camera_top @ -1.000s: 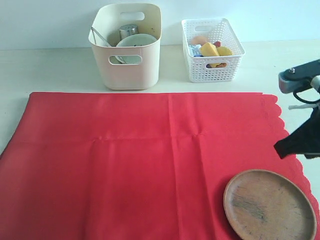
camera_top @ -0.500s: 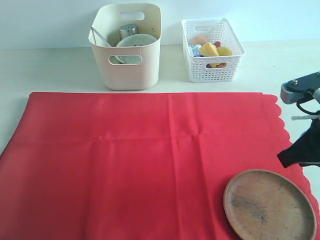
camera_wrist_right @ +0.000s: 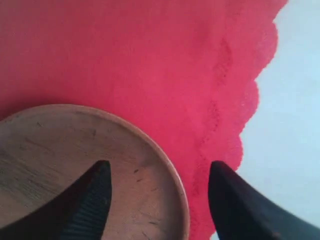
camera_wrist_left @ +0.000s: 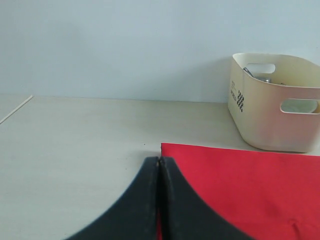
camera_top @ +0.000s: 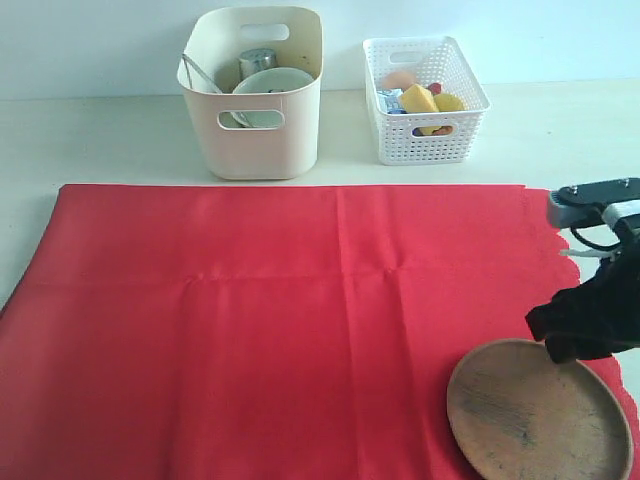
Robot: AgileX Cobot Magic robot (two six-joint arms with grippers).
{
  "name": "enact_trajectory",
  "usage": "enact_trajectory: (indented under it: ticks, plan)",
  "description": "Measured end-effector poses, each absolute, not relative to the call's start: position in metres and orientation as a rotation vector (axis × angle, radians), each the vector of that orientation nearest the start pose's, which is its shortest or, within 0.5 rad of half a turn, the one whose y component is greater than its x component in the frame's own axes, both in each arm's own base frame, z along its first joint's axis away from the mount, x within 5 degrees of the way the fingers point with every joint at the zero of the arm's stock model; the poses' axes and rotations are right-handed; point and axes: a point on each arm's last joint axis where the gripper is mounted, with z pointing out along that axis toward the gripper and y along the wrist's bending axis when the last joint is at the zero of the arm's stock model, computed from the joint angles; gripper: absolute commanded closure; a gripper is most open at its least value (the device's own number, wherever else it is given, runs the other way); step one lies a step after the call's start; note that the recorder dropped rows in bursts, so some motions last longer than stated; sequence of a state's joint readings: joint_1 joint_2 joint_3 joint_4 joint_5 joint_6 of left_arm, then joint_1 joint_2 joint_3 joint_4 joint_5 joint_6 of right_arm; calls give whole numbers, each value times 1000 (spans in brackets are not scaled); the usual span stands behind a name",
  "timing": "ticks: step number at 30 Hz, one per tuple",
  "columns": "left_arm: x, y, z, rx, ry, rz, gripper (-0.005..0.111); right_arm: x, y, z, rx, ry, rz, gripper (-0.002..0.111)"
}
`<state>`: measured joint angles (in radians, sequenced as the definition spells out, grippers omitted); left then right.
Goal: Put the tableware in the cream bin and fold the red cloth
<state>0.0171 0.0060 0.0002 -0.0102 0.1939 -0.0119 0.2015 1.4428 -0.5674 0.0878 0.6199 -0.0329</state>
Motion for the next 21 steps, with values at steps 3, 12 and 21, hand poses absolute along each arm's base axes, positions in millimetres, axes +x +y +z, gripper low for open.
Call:
enact_trajectory:
  ticks: [3,12,21]
  plan:
    - [56,1,195,-31,1683,-5,104,207,49,142,-213,3028,138,52]
    - [56,1,195,-31,1683,-5,104,211,51,123,-260,3096,146,87]
    - [56,1,195,-31,1683,-5,104,230,67,147,-255,3146,331,108]
